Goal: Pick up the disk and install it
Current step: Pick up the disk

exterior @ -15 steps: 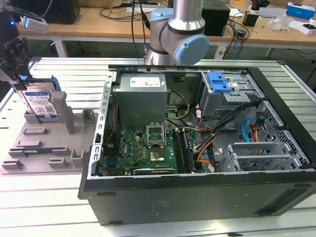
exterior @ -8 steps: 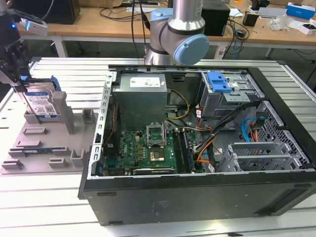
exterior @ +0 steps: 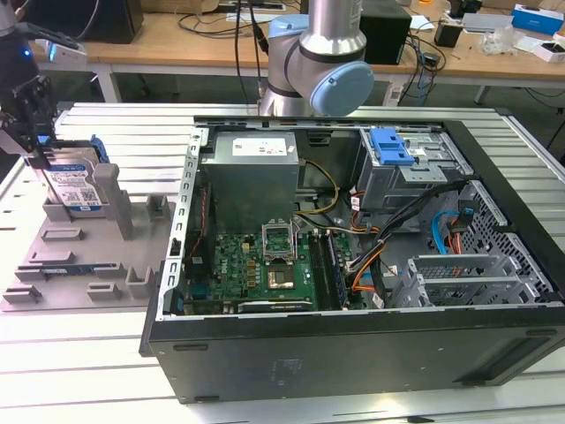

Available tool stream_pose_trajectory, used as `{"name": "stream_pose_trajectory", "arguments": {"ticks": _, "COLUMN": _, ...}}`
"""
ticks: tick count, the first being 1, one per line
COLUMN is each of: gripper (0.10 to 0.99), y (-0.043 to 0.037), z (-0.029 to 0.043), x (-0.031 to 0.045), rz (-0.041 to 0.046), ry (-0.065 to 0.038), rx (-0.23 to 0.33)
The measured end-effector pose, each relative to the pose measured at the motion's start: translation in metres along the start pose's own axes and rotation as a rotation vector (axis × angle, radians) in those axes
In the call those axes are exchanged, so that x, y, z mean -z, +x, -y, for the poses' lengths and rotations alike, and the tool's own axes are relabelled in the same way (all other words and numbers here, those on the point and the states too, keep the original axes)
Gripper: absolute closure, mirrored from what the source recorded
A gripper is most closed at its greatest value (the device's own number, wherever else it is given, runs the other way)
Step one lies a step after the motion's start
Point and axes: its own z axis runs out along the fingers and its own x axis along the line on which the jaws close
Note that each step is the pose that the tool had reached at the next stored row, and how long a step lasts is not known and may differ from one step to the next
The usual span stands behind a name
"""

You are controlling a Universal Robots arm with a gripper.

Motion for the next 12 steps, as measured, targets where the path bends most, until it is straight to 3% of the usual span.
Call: {"name": "stream_pose_trajectory", "arguments": {"ticks": 12, "gripper": 0.604, "y": -0.0006, "z": -0.0009, "x": -0.0021, "rz": -0.0002, "ry": 0.0, "rx": 0.0}}
